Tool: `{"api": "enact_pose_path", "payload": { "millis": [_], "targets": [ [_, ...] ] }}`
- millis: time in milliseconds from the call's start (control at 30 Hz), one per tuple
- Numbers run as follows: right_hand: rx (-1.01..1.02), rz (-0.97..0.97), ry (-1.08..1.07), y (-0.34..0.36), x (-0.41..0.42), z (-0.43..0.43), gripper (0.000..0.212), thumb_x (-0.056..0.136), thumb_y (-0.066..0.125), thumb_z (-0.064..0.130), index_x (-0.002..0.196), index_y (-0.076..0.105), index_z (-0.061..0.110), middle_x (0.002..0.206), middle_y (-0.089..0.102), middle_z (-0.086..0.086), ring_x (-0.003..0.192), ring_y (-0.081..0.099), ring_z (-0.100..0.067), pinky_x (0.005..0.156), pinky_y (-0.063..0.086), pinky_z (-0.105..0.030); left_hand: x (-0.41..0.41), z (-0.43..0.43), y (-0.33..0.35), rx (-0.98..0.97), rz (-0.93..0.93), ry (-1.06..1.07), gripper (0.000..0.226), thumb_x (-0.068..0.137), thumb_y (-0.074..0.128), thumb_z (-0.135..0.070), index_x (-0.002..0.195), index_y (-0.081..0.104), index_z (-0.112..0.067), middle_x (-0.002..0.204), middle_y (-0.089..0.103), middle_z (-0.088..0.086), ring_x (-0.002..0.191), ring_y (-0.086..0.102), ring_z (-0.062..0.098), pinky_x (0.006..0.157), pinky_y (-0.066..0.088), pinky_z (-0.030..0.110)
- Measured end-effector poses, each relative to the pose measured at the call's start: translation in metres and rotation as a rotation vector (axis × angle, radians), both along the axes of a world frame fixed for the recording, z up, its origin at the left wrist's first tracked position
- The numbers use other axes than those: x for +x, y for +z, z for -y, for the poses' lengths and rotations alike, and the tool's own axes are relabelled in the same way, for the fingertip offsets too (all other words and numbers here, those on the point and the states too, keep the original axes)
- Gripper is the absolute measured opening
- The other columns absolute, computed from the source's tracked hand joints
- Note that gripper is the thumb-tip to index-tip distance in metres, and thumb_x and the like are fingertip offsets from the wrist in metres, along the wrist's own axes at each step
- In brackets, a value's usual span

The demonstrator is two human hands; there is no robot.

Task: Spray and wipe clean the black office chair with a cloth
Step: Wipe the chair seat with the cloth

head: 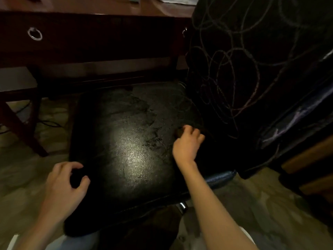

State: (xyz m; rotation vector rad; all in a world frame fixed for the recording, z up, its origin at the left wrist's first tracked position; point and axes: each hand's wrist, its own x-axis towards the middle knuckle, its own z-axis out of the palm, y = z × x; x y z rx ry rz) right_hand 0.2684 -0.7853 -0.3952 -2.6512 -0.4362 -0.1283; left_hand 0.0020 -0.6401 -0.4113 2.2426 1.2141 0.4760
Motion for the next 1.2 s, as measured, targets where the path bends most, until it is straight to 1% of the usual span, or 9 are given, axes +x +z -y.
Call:
{"api": "enact_pose_path", "payload": {
  "millis": [167,300,433,533,633,767,967,1067,1200],
  "targets": [
    [0.162,-0.026,0.32,0.002,-0.02,-0.019,0.046,0.081,0.054,0.002,0.125,0.051,0.015,0.128,0.048,-0.011,0.118,0.037,-0.027,0.103,0.026,-0.028,0.017,-0.014,0.002,-0.015,-0.002,-0.004,0.023,0.08,0.066,-0.022,0.1,0.056,-0.017,0.108,0.048,0.008,0.102,0.052,0.035,0.087,0.042,0.05],
    [0.25,0.12,-0.016,0.009,0.003,0.035,0.044,0.076,0.053,-0.001,0.118,0.058,0.012,0.117,0.055,-0.018,0.109,0.046,-0.037,0.097,0.029,-0.035,0.019,-0.019,0.004,-0.038,-0.02,-0.019,0.029,0.076,0.06,-0.03,0.101,0.058,-0.015,0.109,0.049,0.009,0.103,0.052,0.036,0.089,0.042,0.052],
    [0.09,-0.094,-0.412,0.002,0.024,0.064,0.041,0.085,0.054,0.011,0.125,0.045,0.005,0.128,0.042,-0.03,0.118,0.036,-0.044,0.101,0.022,-0.041,0.016,-0.022,0.003,-0.045,-0.034,-0.03,0.023,0.08,0.065,-0.024,0.101,0.057,-0.018,0.107,0.046,0.006,0.103,0.05,0.034,0.088,0.04,0.049],
    [-0.038,-0.097,-0.43,-0.005,0.03,0.041,0.044,0.086,0.051,0.014,0.127,0.038,0.002,0.128,0.039,-0.031,0.115,0.037,-0.042,0.097,0.023,-0.04,0.017,-0.022,0.007,-0.071,-0.052,-0.049,0.032,0.074,0.056,-0.035,0.101,0.057,-0.017,0.11,0.047,0.009,0.102,0.048,0.033,0.088,0.04,0.05],
    [0.041,-0.174,-0.491,0.003,0.048,0.005,0.044,0.088,0.047,0.013,0.129,0.034,0.002,0.135,0.03,-0.026,0.119,0.032,-0.04,0.101,0.027,-0.04,0.016,-0.026,0.007,-0.125,-0.037,-0.073,0.028,0.076,0.059,-0.033,0.1,0.056,-0.019,0.11,0.046,0.005,0.101,0.047,0.029,0.089,0.04,0.047],
    [0.108,-0.189,-0.488,0.011,0.075,-0.039,0.042,0.09,0.048,0.013,0.128,0.036,0.002,0.136,0.029,-0.023,0.12,0.031,-0.037,0.103,0.029,-0.039,0.016,-0.038,0.0,-0.121,-0.055,-0.072,0.028,0.079,0.07,-0.013,0.1,0.055,-0.022,0.106,0.042,-0.001,0.104,0.049,0.032,0.086,0.041,0.044],
    [0.066,-0.112,-0.004,0.004,0.065,-0.083,0.045,0.088,0.046,0.01,0.133,0.041,0.011,0.137,0.035,-0.016,0.122,0.03,-0.034,0.105,0.026,-0.034,0.021,-0.048,-0.004,-0.122,-0.036,-0.057,0.035,0.076,0.072,-0.017,0.105,0.053,-0.023,0.112,0.041,0.0,0.106,0.05,0.034,0.089,0.042,0.049],
    [0.076,-0.048,0.348,-0.004,0.016,-0.092,0.049,0.082,0.052,0.006,0.13,0.045,0.012,0.134,0.039,-0.015,0.119,0.033,-0.033,0.104,0.025,-0.032,0.026,-0.043,0.002,-0.116,-0.018,-0.029,0.044,0.067,0.058,-0.035,0.107,0.056,-0.016,0.116,0.044,0.008,0.106,0.049,0.036,0.092,0.041,0.051],
    [0.155,-0.07,0.678,-0.011,-0.052,-0.086,0.052,0.076,0.053,-0.002,0.127,0.049,0.013,0.134,0.04,-0.012,0.119,0.03,-0.028,0.107,0.026,-0.033,0.031,-0.034,0.006,-0.059,-0.026,-0.024,0.046,0.064,0.053,-0.033,0.104,0.059,-0.01,0.112,0.048,0.013,0.105,0.047,0.037,0.093,0.037,0.05]
  ]
}}
